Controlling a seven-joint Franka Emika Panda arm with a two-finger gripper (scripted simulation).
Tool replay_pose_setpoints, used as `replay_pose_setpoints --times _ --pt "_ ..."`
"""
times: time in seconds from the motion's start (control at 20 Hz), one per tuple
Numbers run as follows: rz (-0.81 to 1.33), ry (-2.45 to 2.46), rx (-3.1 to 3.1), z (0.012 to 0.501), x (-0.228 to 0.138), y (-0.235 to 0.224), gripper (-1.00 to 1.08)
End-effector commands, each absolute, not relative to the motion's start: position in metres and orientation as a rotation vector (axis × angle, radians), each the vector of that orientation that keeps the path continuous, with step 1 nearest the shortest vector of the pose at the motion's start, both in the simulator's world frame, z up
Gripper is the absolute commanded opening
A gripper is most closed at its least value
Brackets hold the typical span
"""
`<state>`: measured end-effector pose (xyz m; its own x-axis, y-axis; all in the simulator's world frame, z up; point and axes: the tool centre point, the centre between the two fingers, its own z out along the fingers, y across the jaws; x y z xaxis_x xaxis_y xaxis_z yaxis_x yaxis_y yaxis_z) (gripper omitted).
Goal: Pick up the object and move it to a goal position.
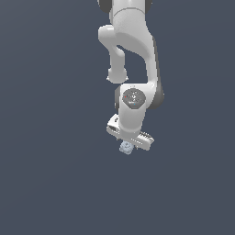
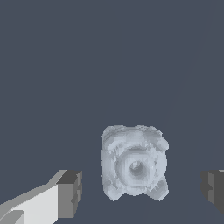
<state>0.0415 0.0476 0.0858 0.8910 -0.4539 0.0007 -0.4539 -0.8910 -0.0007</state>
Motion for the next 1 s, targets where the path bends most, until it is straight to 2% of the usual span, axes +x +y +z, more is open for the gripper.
replay_pose_setpoints --times 0.0,0.3,0.55,0.6,0.95 --pt "0.001 0.735 -3.054 0.076 0.041 0.048 1.00" --pt "0.000 0.739 -3.053 0.046 0.040 0.047 1.00" --pt "0.000 0.739 -3.053 0.041 0.042 0.048 1.00" --pt "0.000 0.739 -3.053 0.041 0.042 0.048 -1.00" --pt "0.000 0.739 -3.053 0.041 0.042 0.048 -1.00"
